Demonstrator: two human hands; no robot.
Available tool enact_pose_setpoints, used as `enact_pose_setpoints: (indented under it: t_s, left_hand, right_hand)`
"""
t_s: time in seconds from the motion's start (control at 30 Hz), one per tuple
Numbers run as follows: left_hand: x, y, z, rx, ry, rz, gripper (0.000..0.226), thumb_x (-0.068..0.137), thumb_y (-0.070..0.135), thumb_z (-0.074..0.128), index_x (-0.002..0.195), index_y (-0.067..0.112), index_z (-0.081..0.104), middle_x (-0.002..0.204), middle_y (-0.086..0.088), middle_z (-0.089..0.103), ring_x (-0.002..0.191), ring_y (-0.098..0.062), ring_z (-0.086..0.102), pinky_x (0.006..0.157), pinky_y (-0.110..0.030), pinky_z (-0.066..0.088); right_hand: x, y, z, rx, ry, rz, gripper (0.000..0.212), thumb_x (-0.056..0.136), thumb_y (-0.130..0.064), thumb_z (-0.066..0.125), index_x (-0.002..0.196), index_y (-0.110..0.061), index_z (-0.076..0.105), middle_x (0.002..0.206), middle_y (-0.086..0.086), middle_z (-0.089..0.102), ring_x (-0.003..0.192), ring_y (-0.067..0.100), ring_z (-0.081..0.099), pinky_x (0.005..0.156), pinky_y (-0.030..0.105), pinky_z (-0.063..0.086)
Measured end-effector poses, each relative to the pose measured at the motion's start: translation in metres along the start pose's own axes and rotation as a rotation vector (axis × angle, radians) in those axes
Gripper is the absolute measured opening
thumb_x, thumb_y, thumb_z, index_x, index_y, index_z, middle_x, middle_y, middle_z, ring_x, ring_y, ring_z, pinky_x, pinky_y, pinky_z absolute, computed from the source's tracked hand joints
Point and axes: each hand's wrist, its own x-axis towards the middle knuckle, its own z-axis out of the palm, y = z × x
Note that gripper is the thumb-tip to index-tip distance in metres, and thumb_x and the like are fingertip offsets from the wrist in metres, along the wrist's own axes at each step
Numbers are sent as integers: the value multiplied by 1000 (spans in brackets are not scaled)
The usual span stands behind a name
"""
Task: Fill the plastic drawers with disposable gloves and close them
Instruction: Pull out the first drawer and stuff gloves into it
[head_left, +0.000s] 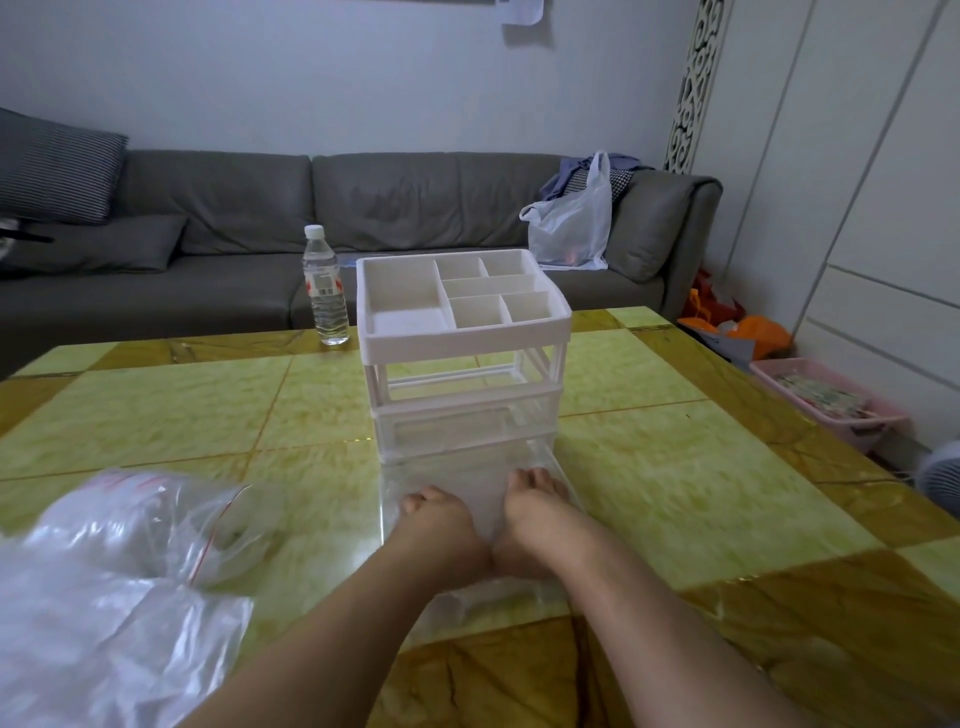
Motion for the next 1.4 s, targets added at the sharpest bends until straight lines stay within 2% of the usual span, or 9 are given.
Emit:
enact_pose_setpoints:
  t_s: [0.13, 0.27, 0.43, 0.6, 0.87, 1.0, 1.13, 1.27, 1.4]
  left_hand:
    - [14, -3, 2, -223, 37, -87, 124, 85, 38, 80, 156, -8, -11, 158, -23, 15, 129, -33, 53, 57, -28, 52]
    - [16, -7, 5, -323, 64, -58, 114, 88, 31, 74, 156, -9, -9, 158, -24, 19, 124, -34, 55, 44, -25, 47]
    - [-3, -7, -5, -351, 137, 49, 56, 90, 15, 60, 140, -1, 40, 136, -21, 54, 118, -32, 61, 78, -31, 57]
    - [-54, -18, -17, -329, 279, 291, 59, 92, 3, 50, 150, 14, 47, 153, -4, 47, 138, -21, 50, 108, -23, 40]
    - [-112, -113, -31, -477, 616, 371, 25, 91, 13, 55, 106, 30, 65, 96, 16, 65, 90, -2, 61, 78, -23, 52]
    - [-131, -174, -36, -370, 686, 148, 16, 96, 21, 51, 105, 34, 55, 100, 15, 59, 88, -6, 58, 79, -32, 53]
    - [-142, -202, -34, -129, 409, -43, 18, 98, 23, 43, 115, 24, 47, 115, 3, 54, 108, -23, 59, 86, -38, 52]
    - [-140, -212, -27, -58, 201, -39, 31, 102, 31, 47, 130, 17, 49, 129, -7, 53, 122, -30, 55, 99, -39, 48]
    - [-139, -213, -24, -40, 211, 9, 31, 104, 28, 44, 132, 14, 49, 132, -10, 55, 122, -30, 54, 92, -35, 43]
  right_hand:
    - [1, 0, 1, 9, 5, 1, 123, 80, -50, 86, 165, -9, 7, 166, 9, 9, 160, 30, 9, 129, 44, 25]
    - [-7, 1, -2, 96, 61, 20, 109, 75, -50, 85, 159, -9, 28, 160, 10, 28, 153, 29, 31, 123, 40, 37]
    - [-19, 6, -9, 276, 323, -2, 35, 73, -22, 72, 107, -15, 72, 106, 9, 76, 99, 29, 74, 76, 33, 60]
    - [-32, 4, -14, 428, 476, 1, 25, 82, -1, 67, 93, -18, 81, 92, 3, 79, 94, 26, 73, 78, 30, 54]
    - [-66, -30, -17, 667, 697, -161, 25, 87, -1, 63, 73, -21, 70, 67, -3, 72, 62, 22, 69, 59, 33, 48]
    - [-94, -75, 5, 658, 581, -386, 24, 90, -1, 64, 80, -23, 67, 70, -7, 73, 58, 10, 65, 58, 31, 47]
    - [-105, -124, 59, 608, 224, -477, 7, 99, -19, 67, 100, -26, 67, 87, -6, 74, 72, 7, 72, 68, 34, 61]
    - [-93, -161, 102, 498, 23, -354, 52, 95, -47, 71, 141, -28, 55, 120, -16, 65, 100, -3, 66, 90, 25, 55]
    - [-89, -174, 112, 496, 158, -399, 22, 90, -43, 77, 102, -27, 68, 80, -9, 71, 71, -4, 66, 65, 21, 56]
